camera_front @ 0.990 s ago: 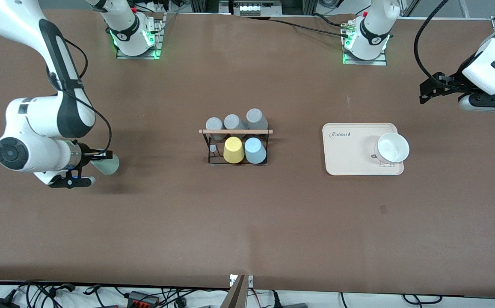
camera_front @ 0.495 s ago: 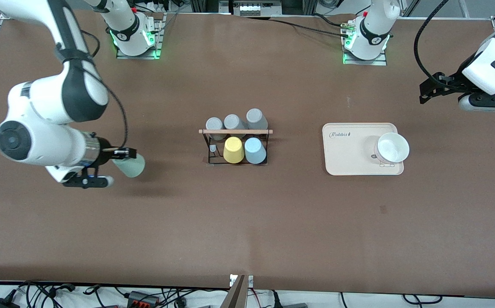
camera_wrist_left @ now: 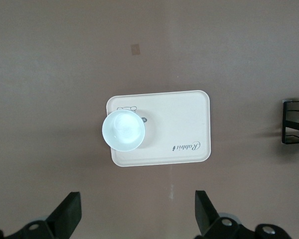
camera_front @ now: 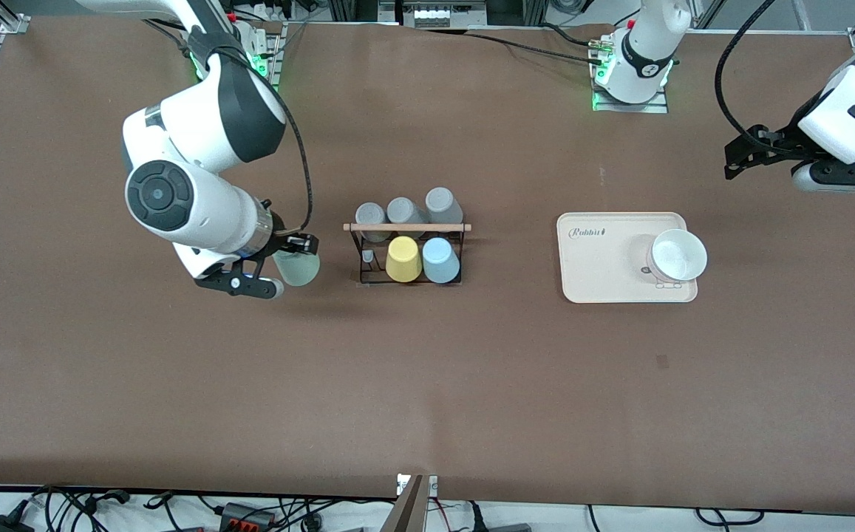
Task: Hang scattered cups on rack with three cups
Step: 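Lift and carry the teal cup with the right gripper to the rack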
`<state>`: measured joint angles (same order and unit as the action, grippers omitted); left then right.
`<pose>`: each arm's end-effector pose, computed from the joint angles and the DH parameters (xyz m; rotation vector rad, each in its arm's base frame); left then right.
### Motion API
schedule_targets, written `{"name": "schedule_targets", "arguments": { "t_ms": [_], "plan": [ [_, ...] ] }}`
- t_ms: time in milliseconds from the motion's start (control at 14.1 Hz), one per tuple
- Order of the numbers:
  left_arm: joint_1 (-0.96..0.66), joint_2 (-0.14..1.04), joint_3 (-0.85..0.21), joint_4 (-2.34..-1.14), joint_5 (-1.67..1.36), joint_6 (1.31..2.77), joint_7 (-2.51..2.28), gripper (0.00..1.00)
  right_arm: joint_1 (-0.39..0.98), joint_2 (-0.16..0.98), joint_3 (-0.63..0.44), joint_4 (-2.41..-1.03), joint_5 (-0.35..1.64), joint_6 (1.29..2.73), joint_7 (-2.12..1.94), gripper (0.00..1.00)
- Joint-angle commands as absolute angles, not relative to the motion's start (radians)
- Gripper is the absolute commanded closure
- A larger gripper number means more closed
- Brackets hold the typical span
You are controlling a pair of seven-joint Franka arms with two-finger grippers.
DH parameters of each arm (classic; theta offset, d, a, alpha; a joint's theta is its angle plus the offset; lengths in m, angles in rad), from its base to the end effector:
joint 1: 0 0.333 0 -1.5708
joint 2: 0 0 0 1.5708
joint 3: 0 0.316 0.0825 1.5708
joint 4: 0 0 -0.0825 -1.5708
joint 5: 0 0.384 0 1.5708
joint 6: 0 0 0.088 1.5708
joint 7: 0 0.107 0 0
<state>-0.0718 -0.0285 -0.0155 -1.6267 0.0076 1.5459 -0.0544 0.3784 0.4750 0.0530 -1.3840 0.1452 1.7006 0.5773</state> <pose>0.5399 -0.0465 0.6117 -3.1284 0.0515 0.0807 0.6144 0.2910 0.4283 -3.0411 0.2746 0.3350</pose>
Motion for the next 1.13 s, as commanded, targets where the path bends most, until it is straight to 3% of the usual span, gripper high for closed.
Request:
{"name": "schedule_targets", "arguments": {
  "t_ms": [0, 212, 1061],
  "plan": [
    [-0.066, -0.026, -0.017, -1.617, -0.009, 1.536, -0.037, 0.00, 0.411, 0.521, 0.057, -1.347, 0.198, 1.716, 0.581, 0.72],
    [-0.066, -0.026, -0.017, -1.617, -0.009, 1.536, -0.038, 0.00, 0.451, 0.549, 0.060, -1.327, 0.199, 1.769, 0.583, 0.72],
    [-0.064, -0.026, -0.017, -1.617, -0.008, 1.537, -0.034, 0.00, 0.508, 0.614, 0.060, -1.298, 0.187, 1.756, 0.586, 0.72]
  ]
}}
